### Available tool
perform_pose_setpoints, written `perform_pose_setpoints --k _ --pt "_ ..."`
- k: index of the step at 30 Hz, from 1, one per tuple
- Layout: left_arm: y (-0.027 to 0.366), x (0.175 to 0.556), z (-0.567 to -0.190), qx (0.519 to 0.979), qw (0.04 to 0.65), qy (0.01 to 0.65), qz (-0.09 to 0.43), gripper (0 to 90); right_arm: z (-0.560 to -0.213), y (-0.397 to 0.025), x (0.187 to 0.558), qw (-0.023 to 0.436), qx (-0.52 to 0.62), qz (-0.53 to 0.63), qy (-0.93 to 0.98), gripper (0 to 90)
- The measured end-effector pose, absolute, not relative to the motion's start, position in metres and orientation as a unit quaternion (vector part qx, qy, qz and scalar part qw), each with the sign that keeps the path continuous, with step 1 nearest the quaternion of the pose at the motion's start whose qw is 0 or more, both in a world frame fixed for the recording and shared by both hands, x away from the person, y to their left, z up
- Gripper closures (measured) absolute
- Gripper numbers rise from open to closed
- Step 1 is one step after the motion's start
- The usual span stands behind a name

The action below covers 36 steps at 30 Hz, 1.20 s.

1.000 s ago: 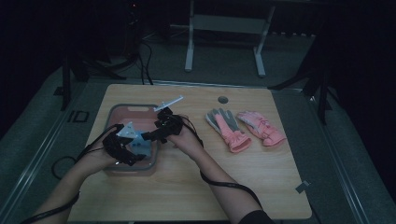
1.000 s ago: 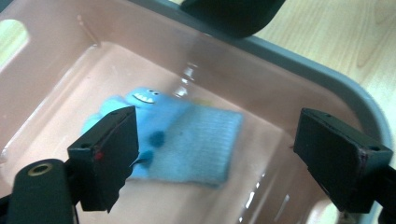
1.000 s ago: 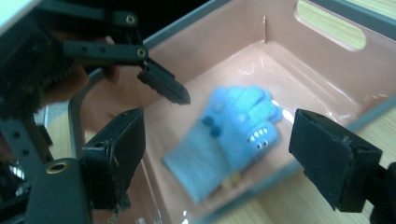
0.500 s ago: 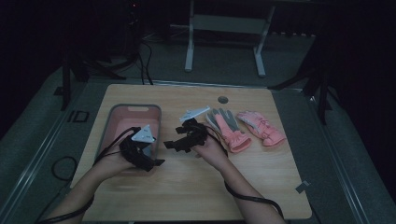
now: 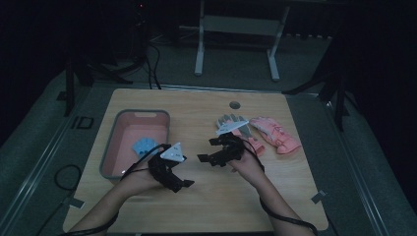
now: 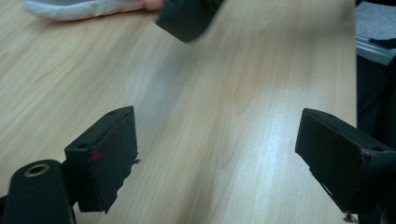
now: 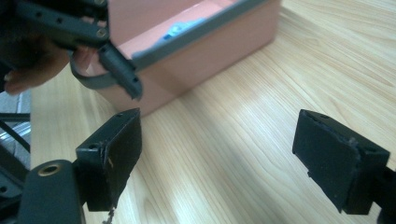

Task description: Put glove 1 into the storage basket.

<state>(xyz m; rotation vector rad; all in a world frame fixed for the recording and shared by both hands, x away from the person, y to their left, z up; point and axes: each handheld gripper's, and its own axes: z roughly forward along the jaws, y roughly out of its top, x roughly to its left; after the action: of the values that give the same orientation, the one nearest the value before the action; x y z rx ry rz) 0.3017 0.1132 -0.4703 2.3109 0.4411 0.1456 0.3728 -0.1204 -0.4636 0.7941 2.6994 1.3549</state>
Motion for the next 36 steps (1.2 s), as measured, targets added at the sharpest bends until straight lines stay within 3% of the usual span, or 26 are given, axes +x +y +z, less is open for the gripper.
perform_pose_setpoints --k 16,23,30,33,36 --pt "0.066 0.282 -0.533 0.922 0.355 0.149 0.03 13.4 -0.476 -0.18 0.359 0.074 0.279 0.478 0.83 15.0" --pt "0.065 0.278 -0.545 0.921 0.356 0.153 0.035 13.4 -0.487 -0.205 0.356 0.048 0.3 0.499 0.812 12.3" --pt "0.067 0.272 -0.553 0.919 0.36 0.156 0.039 13.4 -0.491 -0.222 0.352 0.065 0.316 0.495 0.807 13.2" --pt "0.069 0.272 -0.555 0.919 0.36 0.155 0.044 13.4 -0.493 -0.226 0.351 0.075 0.313 0.48 0.816 18.7" --pt "0.07 0.27 -0.556 0.917 0.364 0.157 0.043 13.3 -0.495 -0.232 0.355 0.083 0.32 0.468 0.82 35.9"
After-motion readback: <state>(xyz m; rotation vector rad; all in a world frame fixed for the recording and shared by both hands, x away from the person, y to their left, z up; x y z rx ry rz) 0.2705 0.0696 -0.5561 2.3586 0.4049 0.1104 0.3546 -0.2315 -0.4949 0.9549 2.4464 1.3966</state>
